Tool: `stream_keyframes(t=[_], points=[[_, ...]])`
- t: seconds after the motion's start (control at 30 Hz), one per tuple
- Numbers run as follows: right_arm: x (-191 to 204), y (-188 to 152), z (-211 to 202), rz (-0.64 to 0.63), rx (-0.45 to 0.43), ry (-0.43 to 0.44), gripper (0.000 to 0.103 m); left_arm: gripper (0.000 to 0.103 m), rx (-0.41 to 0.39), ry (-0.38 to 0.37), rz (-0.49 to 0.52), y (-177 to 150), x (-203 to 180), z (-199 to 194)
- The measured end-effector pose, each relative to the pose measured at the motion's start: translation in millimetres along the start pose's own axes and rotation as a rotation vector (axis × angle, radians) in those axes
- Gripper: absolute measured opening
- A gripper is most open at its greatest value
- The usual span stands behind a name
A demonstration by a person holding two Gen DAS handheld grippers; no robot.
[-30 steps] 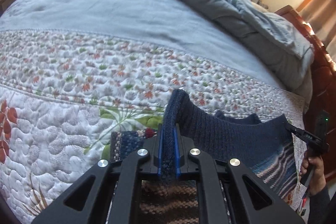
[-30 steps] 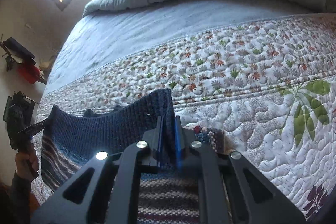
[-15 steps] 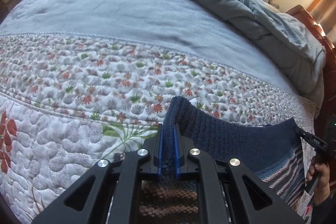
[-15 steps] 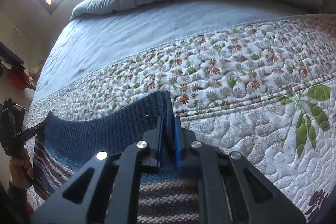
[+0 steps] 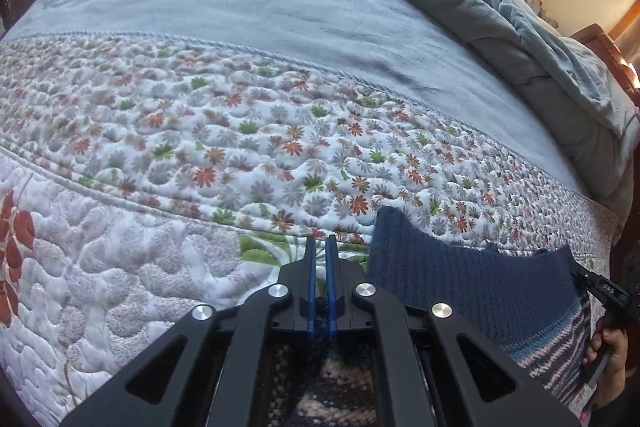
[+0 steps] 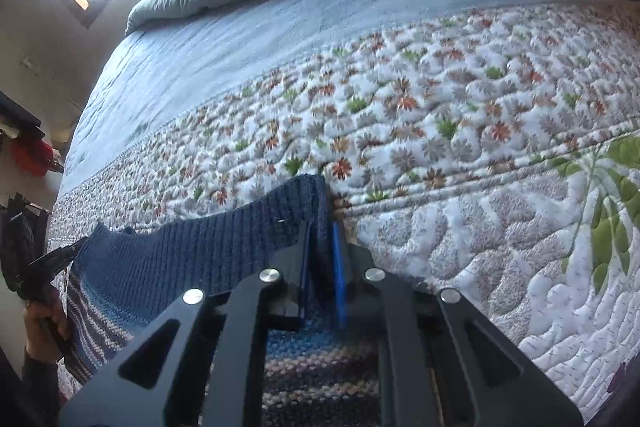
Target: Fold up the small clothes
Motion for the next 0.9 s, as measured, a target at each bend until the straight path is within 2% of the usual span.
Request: stream_keyframes(t=[0.03,0.1,0.13,0.2,0.23,0.27,0.33,0.4,0.43,0.47,0.5,0.53,0.6,0.7,0.8,0.87,0.9], points=[[0,0,-7,0.004,-0.023,0.0,0.027,0.004,-0.052,-0.002,0.021,0,-1,-14],[2,0,-27,-0.003,-0.088,-0.01,0.031,0.004,-0.142,-0.06,0.059,-1,-7,-45],[7,-2,-41,-0.02,-0.133,0.009,0.031,0.006,-0.159,-0.105,0.083,-5,-14,-59],[13,-11,-57,-0.015,-0.15,0.098,0.031,0.008,-0.119,-0.224,0.117,-18,-27,-68],[16,-21,-60,-0.014,-0.132,0.143,0.031,0.009,-0.07,-0.293,0.144,-31,-36,-66],[17,-30,-59,-0.017,-0.112,0.152,0.03,0.013,-0.048,-0.302,0.163,-40,-42,-62],[7,-47,-52,0.002,-0.077,0.125,0.03,0.013,0.012,-0.254,0.178,-56,-46,-42],[-13,-57,-44,0.056,-0.056,0.095,0.024,0.007,0.079,-0.201,0.122,-62,-35,-18],[-20,-60,-42,0.075,-0.039,0.096,0.018,0.006,0.093,-0.207,0.095,-62,-31,-14],[-22,-62,-47,0.094,-0.055,0.094,0.016,0.006,0.097,-0.209,0.077,-60,-27,-16],[-22,-63,-59,0.12,-0.08,0.109,0.02,0.007,0.093,-0.207,0.062,-58,-27,-21],[-18,-66,-70,0.12,-0.103,0.13,0.031,0.011,0.073,-0.214,0.07,-58,-29,-34],[-4,-80,-100,0.075,-0.15,0.165,0.034,0.022,0.016,-0.267,0.108,-66,-33,-68],[6,-127,-133,0.048,-0.169,0.207,0.036,0.027,-0.016,-0.335,0.168,-100,-33,-107],[-14,-165,-143,0.106,-0.168,0.2,0.036,0.027,0.013,-0.348,0.14,-129,-14,-111],[-37,-186,-132,0.165,-0.124,0.181,0.034,0.026,0.059,-0.309,0.113,-141,-1,-92],[-48,-193,-124,0.208,-0.106,0.186,0.034,0.022,0.076,-0.31,0.085,-146,9,-83]])
Point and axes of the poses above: each gripper's, at about its wrist camera, not at the fingertips, and z roughly the way its jaws point, x to its left, y to its top, the point moved 1 cm from there along z, roughly the way its jaws point, and after that the axes turned 11 degrees about y, right-handed, at the moved point
